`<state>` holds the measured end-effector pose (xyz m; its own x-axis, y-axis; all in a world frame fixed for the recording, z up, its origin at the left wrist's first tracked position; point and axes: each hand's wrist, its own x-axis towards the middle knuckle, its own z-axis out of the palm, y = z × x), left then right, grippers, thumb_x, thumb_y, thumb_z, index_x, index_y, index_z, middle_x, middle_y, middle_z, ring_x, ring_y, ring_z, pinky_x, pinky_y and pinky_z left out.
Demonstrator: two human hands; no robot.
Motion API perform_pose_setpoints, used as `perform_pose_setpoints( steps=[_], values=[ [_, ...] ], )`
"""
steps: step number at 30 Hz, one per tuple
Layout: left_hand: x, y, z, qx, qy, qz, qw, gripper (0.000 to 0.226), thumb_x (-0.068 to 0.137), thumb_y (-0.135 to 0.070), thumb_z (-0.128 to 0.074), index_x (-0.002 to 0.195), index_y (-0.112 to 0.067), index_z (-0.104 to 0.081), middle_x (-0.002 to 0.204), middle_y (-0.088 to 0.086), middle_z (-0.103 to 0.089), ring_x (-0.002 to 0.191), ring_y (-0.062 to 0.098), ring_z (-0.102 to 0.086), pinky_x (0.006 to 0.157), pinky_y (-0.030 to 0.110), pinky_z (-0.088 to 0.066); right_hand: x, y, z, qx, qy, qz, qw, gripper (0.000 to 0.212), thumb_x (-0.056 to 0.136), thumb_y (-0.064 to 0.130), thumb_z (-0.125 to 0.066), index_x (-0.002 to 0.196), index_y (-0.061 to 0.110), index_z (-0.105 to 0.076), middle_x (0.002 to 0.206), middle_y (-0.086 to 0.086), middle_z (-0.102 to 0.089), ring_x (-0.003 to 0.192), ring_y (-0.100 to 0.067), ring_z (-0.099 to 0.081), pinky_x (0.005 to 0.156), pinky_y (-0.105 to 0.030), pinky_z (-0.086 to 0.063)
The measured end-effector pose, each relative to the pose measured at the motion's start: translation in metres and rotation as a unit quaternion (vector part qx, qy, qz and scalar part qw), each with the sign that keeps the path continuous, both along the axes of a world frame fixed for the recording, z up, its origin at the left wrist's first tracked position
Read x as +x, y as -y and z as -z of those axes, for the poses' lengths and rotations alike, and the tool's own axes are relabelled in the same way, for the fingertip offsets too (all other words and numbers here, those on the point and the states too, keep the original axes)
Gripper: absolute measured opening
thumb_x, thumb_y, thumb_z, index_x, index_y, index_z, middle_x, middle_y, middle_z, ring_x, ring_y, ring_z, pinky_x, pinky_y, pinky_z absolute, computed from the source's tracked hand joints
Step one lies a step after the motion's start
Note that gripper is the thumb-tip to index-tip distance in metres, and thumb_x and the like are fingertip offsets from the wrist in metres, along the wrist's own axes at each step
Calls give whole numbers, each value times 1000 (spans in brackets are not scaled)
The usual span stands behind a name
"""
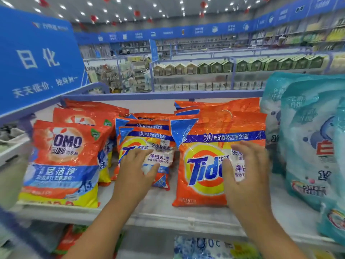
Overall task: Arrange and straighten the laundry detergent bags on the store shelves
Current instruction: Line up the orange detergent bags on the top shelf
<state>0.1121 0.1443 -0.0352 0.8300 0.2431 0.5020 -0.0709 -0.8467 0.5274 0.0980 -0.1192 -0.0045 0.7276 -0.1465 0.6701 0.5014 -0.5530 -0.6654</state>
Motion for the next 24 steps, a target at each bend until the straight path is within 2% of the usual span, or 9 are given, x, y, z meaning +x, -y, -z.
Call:
perform_pose_setpoints(
  steps=[3,5,7,9,12,15,18,20,24],
  values=[
    [5,-34,3,76,-75,-15,994,62,83,-46,-76,140,-30,-57,150,1,-40,138,23,-34,113,43,-37,-14,-57,-1,-33,-55,-195,979,17,96,14,-63,108,26,-63,116,17,-53,115,-4,-53,97,-19,-44],
    [12,-50,6,95,-127,-19,987,83,83,-59,-71,154,-34,-35,166,5,-12,151,29,-15,121,45,-25,-8,-97,6,-95,-119,-242,958,27,98,26,-60,124,29,-60,138,18,-47,131,5,-42,110,-16,-35],
    [24,-62,8,101,-177,-16,979,98,84,-71,-60,160,-39,-7,167,3,21,155,34,5,124,50,-13,11,-134,17,-154,-197,-212,945,52,100,37,-53,150,29,-39,164,12,-15,150,-2,-12,120,-18,-14],
    [36,-73,10,103,-212,2,972,104,81,-81,-49,157,-43,11,158,1,42,153,37,15,124,55,-10,33,-166,26,-195,-230,-155,941,67,102,42,-47,159,29,-16,168,4,13,154,-16,11,126,-36,-8],
    [47,-78,13,81,-208,31,974,110,67,-93,-30,153,-47,19,153,-1,50,153,38,16,123,57,-12,66,-195,31,-109,-274,-53,954,81,100,49,-48,160,28,2,166,-4,22,154,-24,17,126,-43,-3],
    [51,-74,14,26,-177,27,983,112,76,-84,-52,158,-39,12,159,4,40,155,34,9,122,48,-15,92,-208,32,94,-305,-13,947,88,98,45,-56,160,23,3,168,-6,-8,153,-25,-13,122,-40,-18],
    [68,-80,7,-177,-95,19,979,98,83,-69,-61,161,-31,-13,170,6,1,155,24,-10,122,39,-19,109,-213,28,143,-227,7,963,71,97,35,-59,156,30,-19,154,-2,-41,140,-25,-42,115,-43,-37],
    [88,-89,3,-318,-28,-30,947,91,80,-70,-59,153,-24,-32,159,3,-38,147,25,-35,120,41,-29,118,-214,21,173,-225,1,959,68,94,35,-60,149,50,-23,147,-1,-49,133,-28,-51,106,-51,-48],
    [106,-88,-4,-465,-4,-48,884,59,82,-49,-72,135,-26,-57,134,-3,-64,126,24,-58,110,46,-44,124,-213,17,236,-235,-18,943,60,94,36,-65,138,59,-32,140,11,-50,125,-20,-56,96,-47,-55]
  ],
)
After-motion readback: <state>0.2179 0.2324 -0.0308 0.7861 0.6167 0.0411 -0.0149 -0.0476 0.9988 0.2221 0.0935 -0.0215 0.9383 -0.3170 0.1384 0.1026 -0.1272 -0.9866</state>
